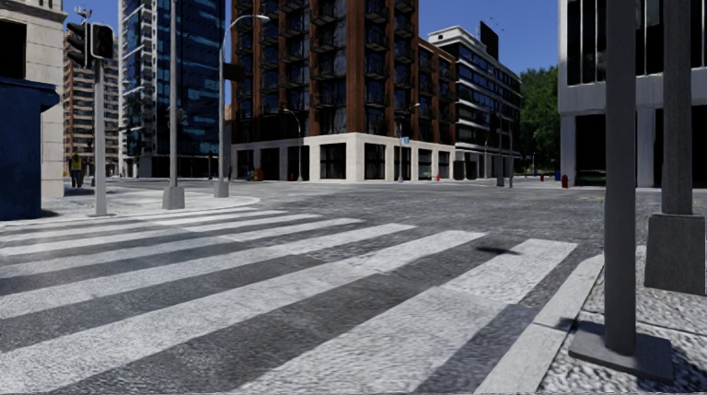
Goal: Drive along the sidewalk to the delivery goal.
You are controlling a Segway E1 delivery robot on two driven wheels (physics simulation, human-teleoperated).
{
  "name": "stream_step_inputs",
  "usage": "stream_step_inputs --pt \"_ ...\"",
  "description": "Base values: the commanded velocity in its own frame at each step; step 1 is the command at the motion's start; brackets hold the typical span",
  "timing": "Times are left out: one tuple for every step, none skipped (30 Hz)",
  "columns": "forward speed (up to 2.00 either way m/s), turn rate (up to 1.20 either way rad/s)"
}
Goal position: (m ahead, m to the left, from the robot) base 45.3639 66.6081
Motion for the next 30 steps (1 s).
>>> stream_step_inputs --pt "1.50 0.51" --pt "1.54 0.50" --pt "1.55 0.50" --pt "1.57 0.50" --pt "1.57 0.50" --pt "1.65 0.49" --pt "1.72 0.43" --pt "1.78 0.34" --pt "1.78 0.34" --pt "1.80 0.23" --pt "1.84 0.14" --pt "1.90 0.11" --pt "2.00 0.06" --pt "2.00 0.06" --pt "2.00 0.04" --pt "2.00 0.04" --pt "2.00 0.00" --pt "2.00 0.00" --pt "2.00 0.00" --pt "2.00 0.00" --pt "2.00 0.00" --pt "2.00 0.00" --pt "2.00 0.00" --pt "2.00 0.12" --pt "2.00 0.29" --pt "2.00 0.29" --pt "2.00 0.36" --pt "2.00 0.38" --pt "2.00 0.38" --pt "2.00 0.38"
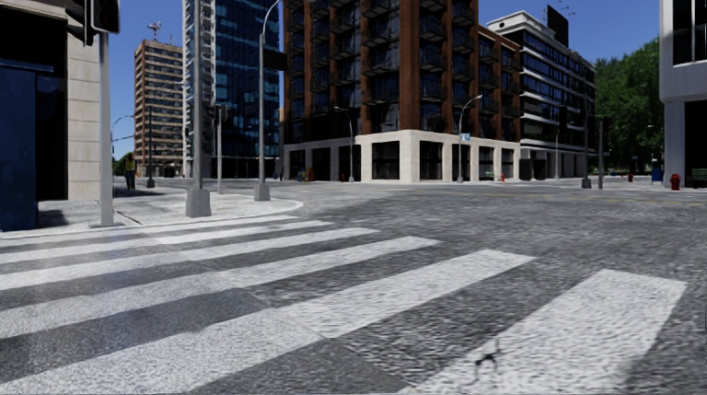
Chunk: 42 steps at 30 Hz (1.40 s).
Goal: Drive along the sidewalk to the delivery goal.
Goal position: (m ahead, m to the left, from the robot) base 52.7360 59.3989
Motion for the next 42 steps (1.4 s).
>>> stream_step_inputs --pt "2.00 0.38" --pt "2.00 0.38" --pt "2.00 0.37" --pt "2.00 0.36" --pt "2.00 0.36" --pt "2.00 0.36" --pt "2.00 0.35" --pt "2.00 0.34" --pt "2.00 0.34" --pt "2.00 0.34" --pt "2.00 0.34" --pt "2.00 0.34" --pt "2.00 0.34" --pt "2.00 0.34" --pt "2.00 0.34" --pt "2.00 0.34" --pt "2.00 0.34" --pt "2.00 0.34" --pt "2.00 0.34" --pt "2.00 0.34" --pt "2.00 0.33" --pt "2.00 0.33" --pt "2.00 0.33" --pt "2.00 0.33" --pt "2.00 0.33" --pt "2.00 0.31" --pt "2.00 0.31" --pt "2.00 0.28" --pt "2.00 0.27" --pt "2.00 0.26" --pt "2.00 0.26" --pt "2.00 0.26" --pt "2.00 0.26" --pt "2.00 0.26" --pt "2.00 0.26" --pt "2.00 0.26" --pt "2.00 0.26" --pt "2.00 0.26" --pt "2.00 0.26" --pt "2.00 0.26" --pt "2.00 0.26" --pt "2.00 0.22"
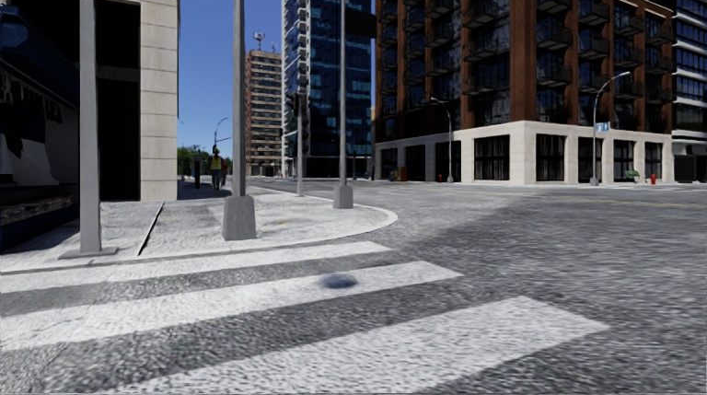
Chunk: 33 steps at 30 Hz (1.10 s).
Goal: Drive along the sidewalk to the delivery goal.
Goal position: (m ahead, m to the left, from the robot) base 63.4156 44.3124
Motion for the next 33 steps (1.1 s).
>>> stream_step_inputs --pt "2.00 0.15" --pt "2.00 0.13" --pt "2.00 0.13" --pt "2.00 0.12" --pt "2.00 0.12" --pt "2.00 0.12" --pt "2.00 0.12" --pt "2.00 0.16" --pt "2.00 0.20" --pt "2.00 0.21" --pt "2.00 0.22" --pt "2.00 0.22" --pt "2.00 0.22" --pt "2.00 0.22" --pt "2.00 0.22" --pt "2.00 0.22" --pt "2.00 0.22" --pt "2.00 0.22" --pt "2.00 0.22" --pt "2.00 0.22" --pt "2.00 0.22" --pt "2.00 0.22" --pt "2.00 0.22" --pt "2.00 0.23" --pt "2.00 0.23" --pt "2.00 0.23" --pt "2.00 0.23" --pt "2.00 0.23" --pt "2.00 0.23" --pt "2.00 0.23" --pt "2.00 0.23" --pt "2.00 0.23" --pt "2.00 0.23"
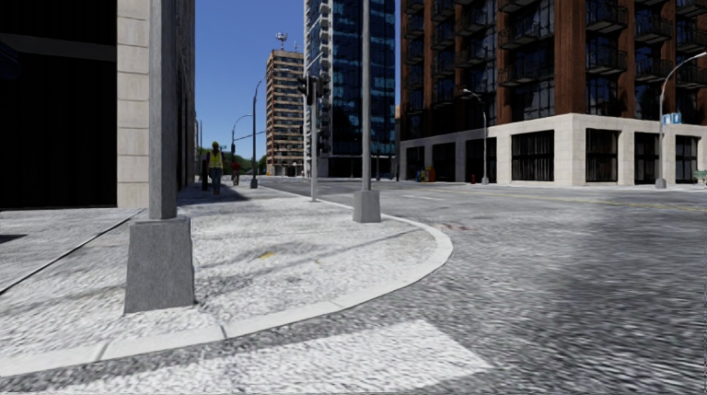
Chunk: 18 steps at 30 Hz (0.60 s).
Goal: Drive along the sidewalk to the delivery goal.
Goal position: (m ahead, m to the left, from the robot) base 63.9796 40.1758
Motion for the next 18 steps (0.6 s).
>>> stream_step_inputs --pt "2.00 0.26" --pt "2.00 0.27" --pt "2.00 0.27" --pt "2.00 0.27" --pt "2.00 0.27" --pt "2.00 0.28" --pt "2.00 0.31" --pt "2.00 0.33" --pt "2.00 0.33" --pt "2.00 0.33" --pt "2.00 0.33" --pt "2.00 0.33" --pt "2.00 0.33" --pt "2.00 0.33" --pt "2.00 0.33" --pt "2.00 0.33" --pt "2.00 0.33" --pt "2.00 0.33"
